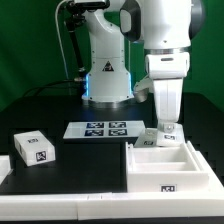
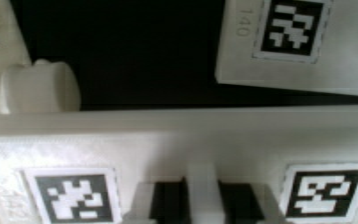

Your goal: Assemble cabinet

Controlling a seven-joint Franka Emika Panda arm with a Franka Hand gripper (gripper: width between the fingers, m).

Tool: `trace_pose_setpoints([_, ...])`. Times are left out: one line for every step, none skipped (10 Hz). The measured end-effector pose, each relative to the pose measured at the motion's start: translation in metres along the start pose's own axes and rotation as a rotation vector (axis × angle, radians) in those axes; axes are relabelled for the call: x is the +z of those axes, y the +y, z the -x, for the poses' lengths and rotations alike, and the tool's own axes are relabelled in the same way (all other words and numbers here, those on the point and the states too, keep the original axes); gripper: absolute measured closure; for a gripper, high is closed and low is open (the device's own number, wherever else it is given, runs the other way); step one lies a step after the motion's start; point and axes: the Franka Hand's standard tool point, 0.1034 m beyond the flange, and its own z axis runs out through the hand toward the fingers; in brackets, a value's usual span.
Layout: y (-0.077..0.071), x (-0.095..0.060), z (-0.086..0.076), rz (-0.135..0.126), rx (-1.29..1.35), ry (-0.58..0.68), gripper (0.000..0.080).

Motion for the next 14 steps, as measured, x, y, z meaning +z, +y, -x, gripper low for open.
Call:
trace_pose_setpoints([0.0,0.0,0.0,0.0,0.0,0.0,0.0729])
trace_pose_setpoints([-0.0003,0.0001,-0.0006,0.0,0.005,0.0,0.0729])
trace_pose_setpoints([-0.0007,0.0002,-0.0011,0.0,0.012,0.001,0.0729])
trace_pose_setpoints([-0.0004,0.0002,-0.0003,0.0,0.014,0.0,0.0729])
trace_pose_setpoints([-0.0004,0.0003,-0.0001,0.0,0.014,0.0,0.0729])
trace_pose_setpoints([-0.0003,-0.001,0.0011,0.002,0.005,0.0,0.0729])
trace_pose_setpoints([-0.0004,-0.0042,0.0039,0.006,-0.001,-0.001,0.0729])
trace_pose_setpoints([-0.0003,-0.0062,0.0043,0.009,-0.005,-0.002,0.0729])
trace_pose_setpoints([-0.0001,-0.0065,0.0041,0.009,-0.014,-0.002,0.0729])
trace_pose_setpoints([0.0001,-0.0062,0.0041,0.008,-0.019,-0.002,0.0729])
trace_pose_setpoints([-0.0001,-0.0058,0.0044,0.007,-0.017,-0.002,0.0729])
trace_pose_setpoints([-0.0001,-0.0057,0.0045,0.007,-0.017,-0.002,0.0729])
trace_pose_setpoints([0.0,-0.0058,0.004,0.007,-0.018,-0.002,0.0729])
trace_pose_setpoints([0.0004,-0.0065,0.0017,0.009,-0.022,0.0,0.0729])
